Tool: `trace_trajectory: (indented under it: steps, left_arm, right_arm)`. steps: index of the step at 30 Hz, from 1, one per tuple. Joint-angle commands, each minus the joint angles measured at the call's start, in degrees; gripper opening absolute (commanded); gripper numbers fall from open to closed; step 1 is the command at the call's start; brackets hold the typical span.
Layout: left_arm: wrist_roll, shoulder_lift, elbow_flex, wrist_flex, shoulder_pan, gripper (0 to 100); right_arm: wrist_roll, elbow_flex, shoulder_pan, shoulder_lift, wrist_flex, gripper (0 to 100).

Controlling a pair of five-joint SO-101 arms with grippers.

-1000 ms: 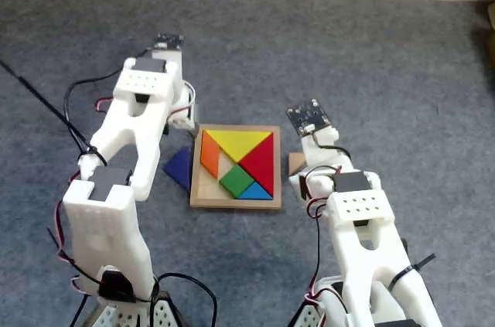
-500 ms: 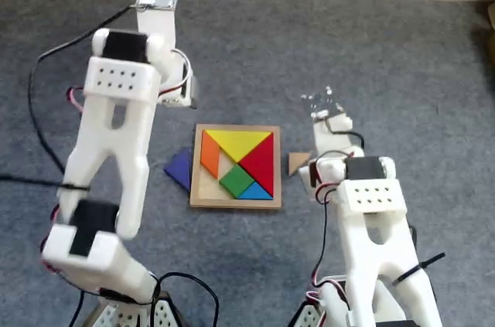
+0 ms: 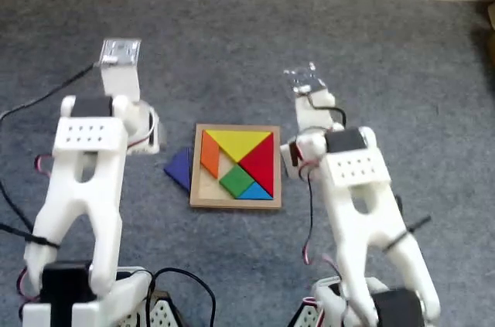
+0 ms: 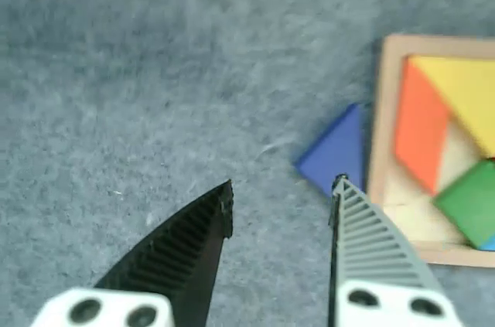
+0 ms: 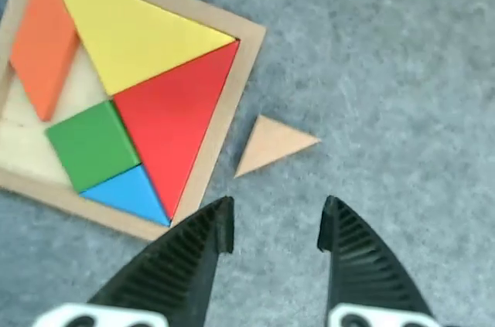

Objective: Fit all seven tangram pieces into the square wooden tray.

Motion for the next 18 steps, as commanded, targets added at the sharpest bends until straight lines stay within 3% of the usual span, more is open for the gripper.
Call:
trace_trajectory:
  steps: [1, 3, 9, 18]
  left_arm:
    - [-2.02, -5.85, 11.91, -8.62, -3.38, 21]
    - [-2.11, -6.99, 16.75, -12.13, -4.79, 21]
    - [-2.29, -8.57, 23.78, -18.29, -7.69, 21]
    - [-2.29, -8.13, 24.04, -18.55, -7.69, 21]
  right_arm:
    - [4.92, -10.07, -0.92, 8.92, 0.57, 18.3]
    - [6.77, -14.2, -0.75, 14.11, 0.31, 17.1]
    - [15.65, -26.33, 2.15, 27.47, 0.22, 0.8]
    - [20.31, -34.33, 8.04, 42.51, 0.66, 0.5]
